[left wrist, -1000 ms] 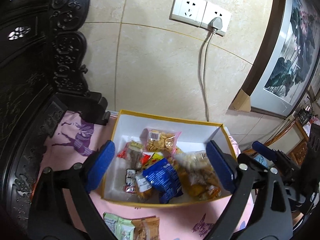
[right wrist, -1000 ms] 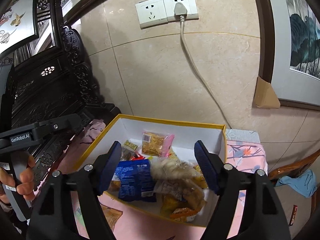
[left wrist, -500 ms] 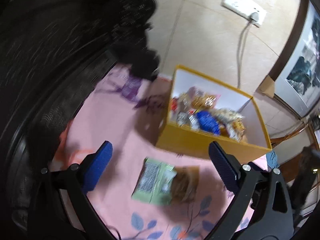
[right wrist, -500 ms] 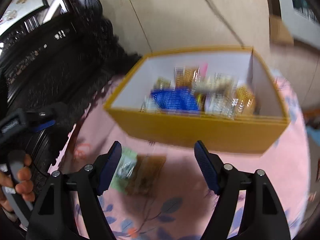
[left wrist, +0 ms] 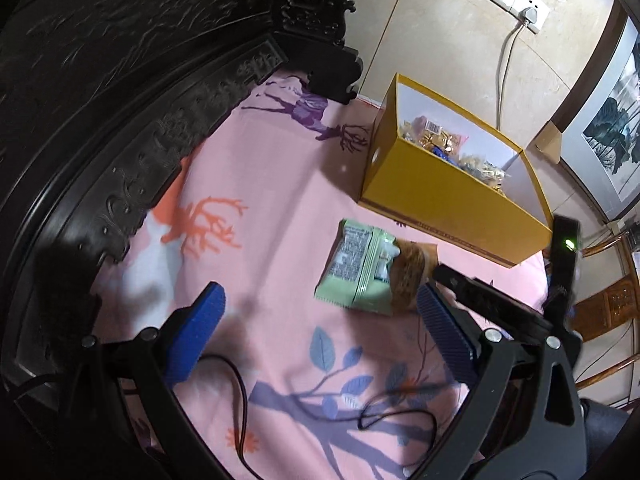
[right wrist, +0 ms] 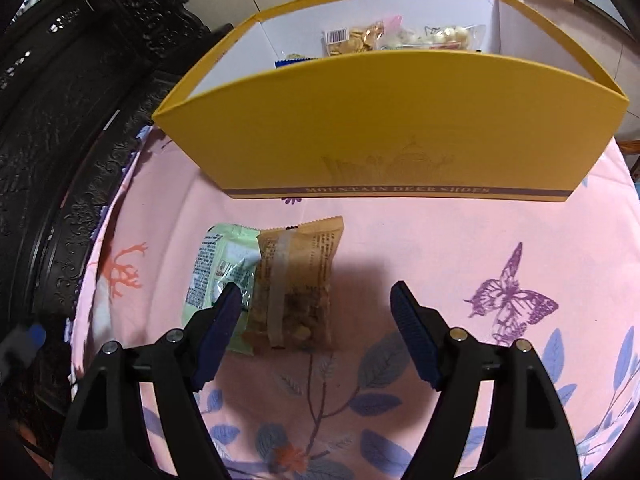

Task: Organize snacks
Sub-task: 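Move both tools back toward the tan taped bag and green packet, then grasp the tan taped bag with the right tool while the left tool grasps the green packet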

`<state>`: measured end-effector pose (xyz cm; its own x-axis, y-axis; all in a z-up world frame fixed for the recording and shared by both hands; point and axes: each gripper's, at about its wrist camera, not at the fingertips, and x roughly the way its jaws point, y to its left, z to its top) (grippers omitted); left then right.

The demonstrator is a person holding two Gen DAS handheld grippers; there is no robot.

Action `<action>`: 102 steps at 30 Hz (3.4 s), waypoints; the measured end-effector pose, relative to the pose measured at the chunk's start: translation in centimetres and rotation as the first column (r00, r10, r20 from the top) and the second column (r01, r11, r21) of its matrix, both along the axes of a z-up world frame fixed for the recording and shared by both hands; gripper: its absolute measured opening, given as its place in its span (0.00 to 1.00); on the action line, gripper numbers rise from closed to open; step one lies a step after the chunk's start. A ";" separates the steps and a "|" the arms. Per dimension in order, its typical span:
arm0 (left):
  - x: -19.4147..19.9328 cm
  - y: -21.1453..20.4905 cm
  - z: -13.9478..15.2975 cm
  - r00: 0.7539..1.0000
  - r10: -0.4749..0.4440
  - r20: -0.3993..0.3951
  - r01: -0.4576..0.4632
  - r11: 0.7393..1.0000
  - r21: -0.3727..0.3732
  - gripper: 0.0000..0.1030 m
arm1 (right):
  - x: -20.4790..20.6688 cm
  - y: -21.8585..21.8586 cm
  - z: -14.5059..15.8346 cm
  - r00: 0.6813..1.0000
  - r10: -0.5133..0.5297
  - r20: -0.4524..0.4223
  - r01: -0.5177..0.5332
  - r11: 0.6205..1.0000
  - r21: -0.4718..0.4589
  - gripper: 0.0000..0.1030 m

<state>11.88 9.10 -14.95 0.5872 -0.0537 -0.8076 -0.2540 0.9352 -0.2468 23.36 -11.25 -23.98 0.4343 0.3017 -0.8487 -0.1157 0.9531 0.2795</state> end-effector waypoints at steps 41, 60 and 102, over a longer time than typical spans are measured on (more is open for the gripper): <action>0.1 -3.1 0.2 0.997 -0.075 -0.012 0.075 0.997 0.026 0.95 | -3.4 -6.4 -3.0 0.994 0.112 -0.013 -0.112 0.971 -0.210 0.46; 11.7 -7.1 -11.2 0.957 -0.194 -0.215 0.217 0.972 0.089 0.95 | -6.7 -12.3 -1.4 1.000 0.013 -0.003 -0.013 0.998 -0.063 0.45; 11.7 -7.6 -11.9 0.960 -0.214 -0.180 0.232 0.969 0.086 0.44 | -6.3 -12.3 -0.5 0.999 -0.030 0.028 0.032 0.998 -0.046 0.45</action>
